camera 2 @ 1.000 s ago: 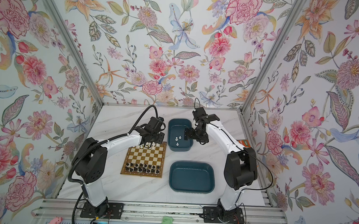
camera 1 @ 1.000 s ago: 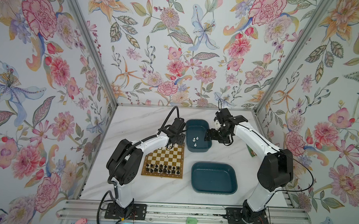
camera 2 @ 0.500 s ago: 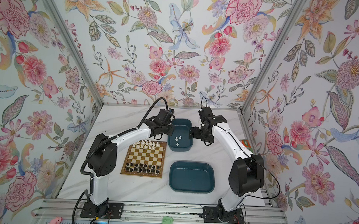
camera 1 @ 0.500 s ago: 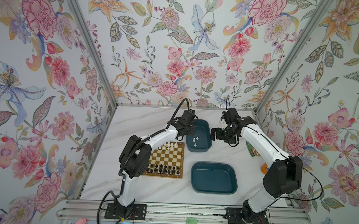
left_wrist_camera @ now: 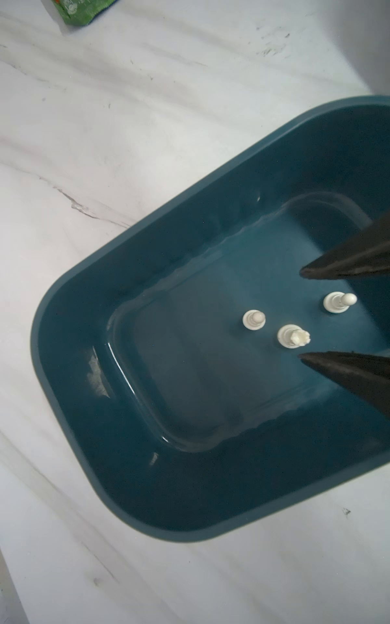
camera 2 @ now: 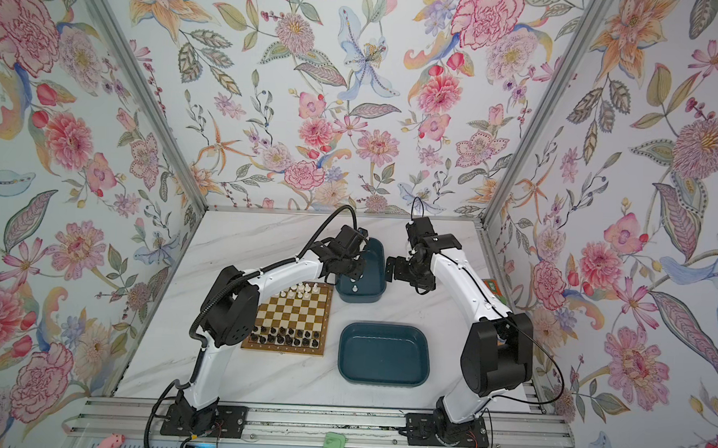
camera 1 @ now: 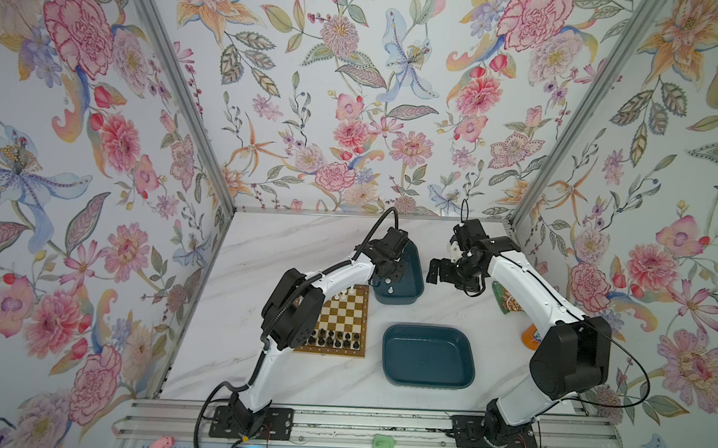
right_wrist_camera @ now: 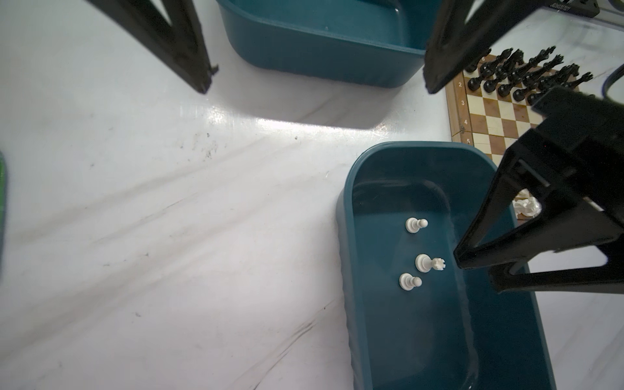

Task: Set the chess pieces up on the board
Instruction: 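Move the left gripper back over the farther teal tub, then lower the left gripper and close it on another white piece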

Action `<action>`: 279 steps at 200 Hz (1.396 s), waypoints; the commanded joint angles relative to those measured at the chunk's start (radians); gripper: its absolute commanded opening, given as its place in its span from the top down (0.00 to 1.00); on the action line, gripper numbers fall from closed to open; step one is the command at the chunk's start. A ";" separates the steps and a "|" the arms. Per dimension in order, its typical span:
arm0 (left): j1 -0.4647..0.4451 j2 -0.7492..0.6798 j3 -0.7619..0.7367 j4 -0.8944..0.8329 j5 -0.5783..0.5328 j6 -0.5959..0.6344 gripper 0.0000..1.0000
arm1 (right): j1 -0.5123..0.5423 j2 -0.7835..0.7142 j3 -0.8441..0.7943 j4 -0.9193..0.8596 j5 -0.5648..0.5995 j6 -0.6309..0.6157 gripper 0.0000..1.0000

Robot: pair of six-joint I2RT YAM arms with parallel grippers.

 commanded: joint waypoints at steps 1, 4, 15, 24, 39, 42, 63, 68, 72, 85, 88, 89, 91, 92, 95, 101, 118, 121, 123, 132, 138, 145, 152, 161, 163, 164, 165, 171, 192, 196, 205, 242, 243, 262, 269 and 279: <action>0.002 0.039 0.037 -0.049 0.024 -0.006 0.62 | -0.013 -0.010 -0.009 -0.014 -0.016 -0.023 0.01; 0.001 0.042 0.039 -0.053 0.024 -0.007 0.62 | -0.014 -0.010 -0.009 -0.012 -0.017 -0.024 0.01; 0.001 0.055 0.047 -0.063 0.021 -0.008 0.63 | -0.019 -0.008 -0.011 -0.014 -0.020 -0.025 0.01; 0.000 0.063 0.053 -0.070 0.021 -0.008 0.63 | -0.024 -0.008 -0.011 -0.012 -0.022 -0.026 0.01; 0.001 0.078 0.065 -0.084 0.021 -0.004 0.64 | -0.028 -0.007 -0.016 -0.012 -0.023 -0.028 0.01; 0.001 0.080 0.068 -0.087 0.021 -0.003 0.64 | -0.031 -0.008 -0.016 -0.011 -0.025 -0.029 0.01; 0.002 0.099 0.089 -0.101 0.021 0.002 0.65 | -0.034 -0.001 -0.016 -0.012 -0.027 -0.030 0.01; 0.002 0.102 0.092 -0.103 0.021 0.002 0.65 | -0.036 -0.002 -0.015 -0.011 -0.027 -0.031 0.01; 0.003 0.104 0.095 -0.106 0.020 0.003 0.65 | -0.038 0.000 -0.015 -0.011 -0.029 -0.031 0.01; 0.002 0.112 0.103 -0.112 0.018 0.003 0.66 | -0.039 0.006 -0.011 -0.012 -0.030 -0.032 0.01; 0.004 0.113 0.103 -0.113 0.018 0.002 0.66 | -0.040 0.008 -0.010 -0.011 -0.030 -0.032 0.01; 0.005 0.113 0.103 -0.113 0.019 0.003 0.66 | -0.040 0.008 -0.009 -0.011 -0.031 -0.032 0.01; 0.005 0.113 0.104 -0.115 0.020 0.005 0.66 | -0.040 0.009 -0.009 -0.011 -0.031 -0.032 0.01; 0.006 0.113 0.105 -0.114 0.019 0.004 0.66 | -0.040 0.010 -0.009 -0.011 -0.031 -0.032 0.01; 0.005 0.116 0.104 -0.114 0.019 0.004 0.66 | -0.040 0.010 -0.008 -0.012 -0.031 -0.033 0.01; 0.006 0.117 0.103 -0.115 0.019 0.005 0.66 | -0.041 0.013 -0.006 -0.011 -0.032 -0.034 0.01; 0.013 0.120 0.101 -0.116 0.016 0.008 0.66 | -0.041 0.019 -0.003 -0.011 -0.031 -0.034 0.01; 0.015 0.120 0.102 -0.116 0.015 0.008 0.66 | -0.042 0.019 -0.003 -0.011 -0.032 -0.034 0.01; 0.015 0.121 0.101 -0.117 0.014 0.010 0.66 | -0.041 0.020 -0.002 -0.011 -0.032 -0.034 0.01; 0.019 0.123 0.101 -0.116 0.012 0.011 0.66 | -0.042 0.023 0.000 -0.011 -0.031 -0.034 0.01; 0.021 0.122 0.100 -0.116 0.009 0.012 0.66 | -0.043 0.024 0.001 -0.011 -0.032 -0.034 0.01; 0.023 0.121 0.100 -0.116 0.007 0.013 0.66 | -0.043 0.026 0.003 -0.012 -0.033 -0.035 0.01; 0.025 0.122 0.100 -0.116 0.003 0.015 0.66 | -0.042 0.028 0.005 -0.012 -0.032 -0.034 0.01; 0.029 0.121 0.100 -0.115 0.002 0.016 0.66 | -0.043 0.031 0.006 -0.012 -0.033 -0.035 0.01; 0.029 0.121 0.100 -0.114 0.001 0.016 0.66 | -0.044 0.032 0.006 -0.011 -0.033 -0.035 0.01; 0.030 0.122 0.100 -0.114 0.002 0.016 0.66 | -0.044 0.033 0.007 -0.011 -0.033 -0.035 0.01; 0.031 0.122 0.100 -0.113 0.002 0.017 0.66 | -0.044 0.032 0.007 -0.012 -0.034 -0.034 0.01; 0.033 0.123 0.100 -0.113 0.001 0.018 0.66 | -0.044 0.034 0.008 -0.012 -0.035 -0.034 0.01; 0.039 0.125 0.100 -0.110 0.002 0.019 0.66 | -0.044 0.037 0.012 -0.012 -0.035 -0.034 0.01; 0.039 0.126 0.100 -0.110 0.003 0.019 0.66 | -0.044 0.037 0.012 -0.011 -0.034 -0.033 0.01; 0.043 0.127 0.099 -0.111 0.005 0.019 0.66 | -0.045 0.038 0.013 -0.012 -0.035 -0.032 0.01; 0.047 0.134 0.097 -0.103 0.014 0.022 0.67 | -0.045 0.041 0.014 -0.012 -0.034 -0.029 0.01; 0.047 0.134 0.097 -0.103 0.015 0.022 0.67 | -0.044 0.041 0.014 -0.011 -0.034 -0.029 0.01; 0.049 0.138 0.100 -0.099 0.021 0.023 0.67 | -0.044 0.043 0.014 -0.011 -0.033 -0.029 0.01; 0.049 0.138 0.100 -0.098 0.024 0.023 0.67 | -0.044 0.044 0.014 -0.012 -0.032 -0.028 0.01; 0.049 0.140 0.102 -0.096 0.027 0.022 0.67 | -0.044 0.046 0.015 -0.011 -0.032 -0.029 0.01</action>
